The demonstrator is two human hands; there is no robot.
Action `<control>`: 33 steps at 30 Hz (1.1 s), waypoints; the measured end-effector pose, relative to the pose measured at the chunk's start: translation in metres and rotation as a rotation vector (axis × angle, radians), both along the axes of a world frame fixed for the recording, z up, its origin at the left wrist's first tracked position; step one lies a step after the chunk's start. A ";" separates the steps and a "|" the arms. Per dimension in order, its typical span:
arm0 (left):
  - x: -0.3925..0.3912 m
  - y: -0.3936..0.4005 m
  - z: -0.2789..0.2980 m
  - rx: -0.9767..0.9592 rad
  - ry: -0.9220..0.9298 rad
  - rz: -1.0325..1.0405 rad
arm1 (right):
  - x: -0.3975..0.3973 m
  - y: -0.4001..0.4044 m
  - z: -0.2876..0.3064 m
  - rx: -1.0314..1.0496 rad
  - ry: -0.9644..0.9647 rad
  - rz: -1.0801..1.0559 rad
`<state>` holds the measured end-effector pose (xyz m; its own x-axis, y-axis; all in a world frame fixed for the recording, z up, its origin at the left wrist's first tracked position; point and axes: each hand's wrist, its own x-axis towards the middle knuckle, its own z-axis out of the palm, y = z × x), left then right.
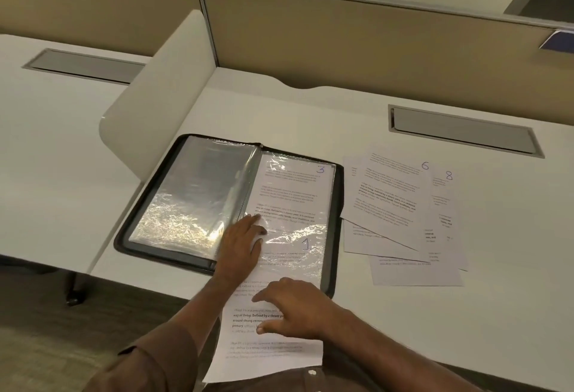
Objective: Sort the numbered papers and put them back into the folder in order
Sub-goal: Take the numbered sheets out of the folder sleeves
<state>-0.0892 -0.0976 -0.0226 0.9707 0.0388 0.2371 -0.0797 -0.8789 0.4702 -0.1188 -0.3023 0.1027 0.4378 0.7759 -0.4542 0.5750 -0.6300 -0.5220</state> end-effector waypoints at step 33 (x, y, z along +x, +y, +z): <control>-0.001 0.000 -0.004 0.001 0.011 -0.007 | -0.004 0.016 0.005 -0.058 0.470 0.269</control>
